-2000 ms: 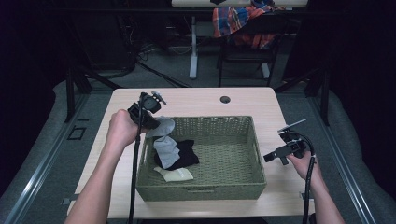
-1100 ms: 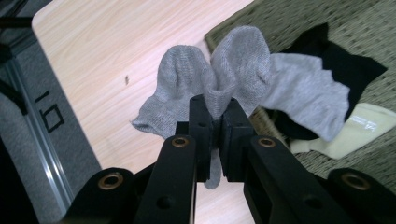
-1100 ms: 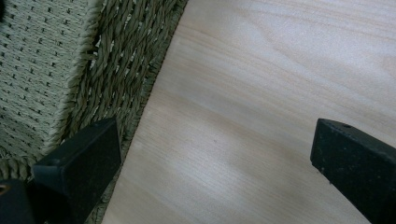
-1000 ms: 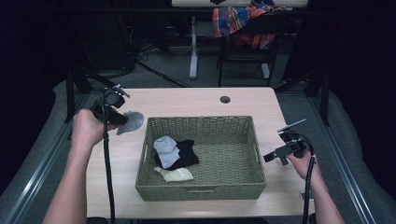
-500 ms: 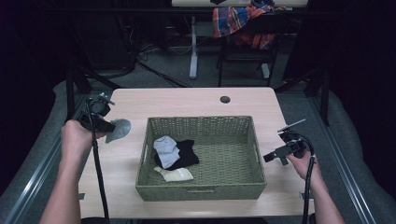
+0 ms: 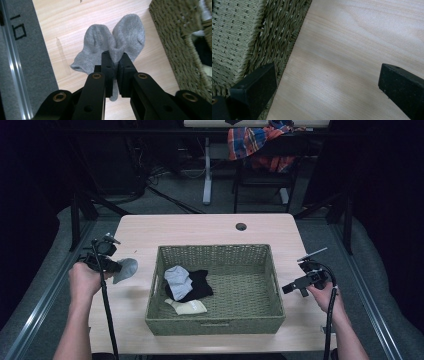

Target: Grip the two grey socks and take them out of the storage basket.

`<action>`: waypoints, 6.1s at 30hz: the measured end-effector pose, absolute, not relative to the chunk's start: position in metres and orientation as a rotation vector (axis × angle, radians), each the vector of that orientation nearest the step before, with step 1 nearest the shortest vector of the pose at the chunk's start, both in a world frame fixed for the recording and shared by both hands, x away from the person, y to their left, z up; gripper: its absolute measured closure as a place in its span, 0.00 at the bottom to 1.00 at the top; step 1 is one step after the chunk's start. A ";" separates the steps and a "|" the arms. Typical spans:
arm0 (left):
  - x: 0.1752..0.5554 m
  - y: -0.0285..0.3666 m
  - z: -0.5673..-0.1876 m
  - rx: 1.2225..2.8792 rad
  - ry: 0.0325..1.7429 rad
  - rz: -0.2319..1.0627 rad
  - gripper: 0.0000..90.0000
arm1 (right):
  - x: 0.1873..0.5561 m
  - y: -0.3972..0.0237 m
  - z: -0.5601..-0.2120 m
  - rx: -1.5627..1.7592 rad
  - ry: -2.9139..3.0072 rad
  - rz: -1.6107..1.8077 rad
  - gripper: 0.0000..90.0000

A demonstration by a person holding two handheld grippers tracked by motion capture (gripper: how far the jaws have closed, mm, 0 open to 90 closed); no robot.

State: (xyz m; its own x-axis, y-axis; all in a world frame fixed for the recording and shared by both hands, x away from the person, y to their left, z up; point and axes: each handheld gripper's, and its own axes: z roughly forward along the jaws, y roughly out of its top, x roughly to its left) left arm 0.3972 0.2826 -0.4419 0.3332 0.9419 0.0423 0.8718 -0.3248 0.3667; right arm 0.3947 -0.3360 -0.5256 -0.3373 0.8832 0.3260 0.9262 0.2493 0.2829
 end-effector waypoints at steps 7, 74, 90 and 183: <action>0.398 0.290 -0.469 2.283 1.687 0.321 0.95 | 0.395 -0.336 -0.526 -1.738 -2.405 -0.654 0.02; 0.392 0.156 -0.398 2.575 1.201 0.428 0.00 | 0.396 -0.336 -0.527 -1.721 -2.407 -0.641 0.02; 0.413 0.122 -0.439 2.708 1.123 0.308 0.06 | 0.396 -0.337 -0.526 -1.699 -2.420 -0.625 0.02; 0.414 0.116 -0.375 2.722 1.026 0.342 0.95 | 0.396 -0.337 -0.525 -1.701 -2.421 -0.625 0.02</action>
State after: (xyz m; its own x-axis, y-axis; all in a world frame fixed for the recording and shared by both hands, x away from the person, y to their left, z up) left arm 0.4141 0.1159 -0.3751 0.7303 0.6685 0.1403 0.6192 -0.7346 0.2774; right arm 0.3959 -0.3371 -0.5254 -0.3627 0.8732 0.3256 0.9217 0.2845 0.2636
